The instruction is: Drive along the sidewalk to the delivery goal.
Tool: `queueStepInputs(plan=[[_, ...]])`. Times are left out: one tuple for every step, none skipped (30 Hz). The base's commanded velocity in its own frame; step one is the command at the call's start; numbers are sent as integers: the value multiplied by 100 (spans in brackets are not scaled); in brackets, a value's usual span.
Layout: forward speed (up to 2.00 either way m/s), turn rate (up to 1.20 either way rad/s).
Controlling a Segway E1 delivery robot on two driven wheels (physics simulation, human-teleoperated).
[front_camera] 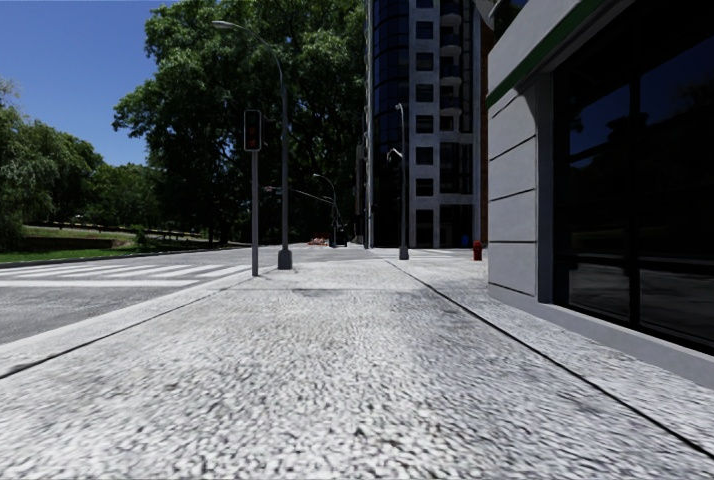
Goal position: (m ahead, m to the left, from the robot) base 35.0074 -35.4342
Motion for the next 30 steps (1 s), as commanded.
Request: queueStepInputs(plan=[[200,0],[200,0],[200,0],[200,0],[200,0],[200,0],[200,0],[200,0],[200,0],[200,0],[200,0],[200,0],[200,0],[200,0],[200,0],[200,0],[200,0],[200,0],[200,0],[200,0],[200,0],[200,0],[200,0],[200,0],[200,0],[200,-1],[200,-1],[200,-6],[200,-13],[200,-20]])
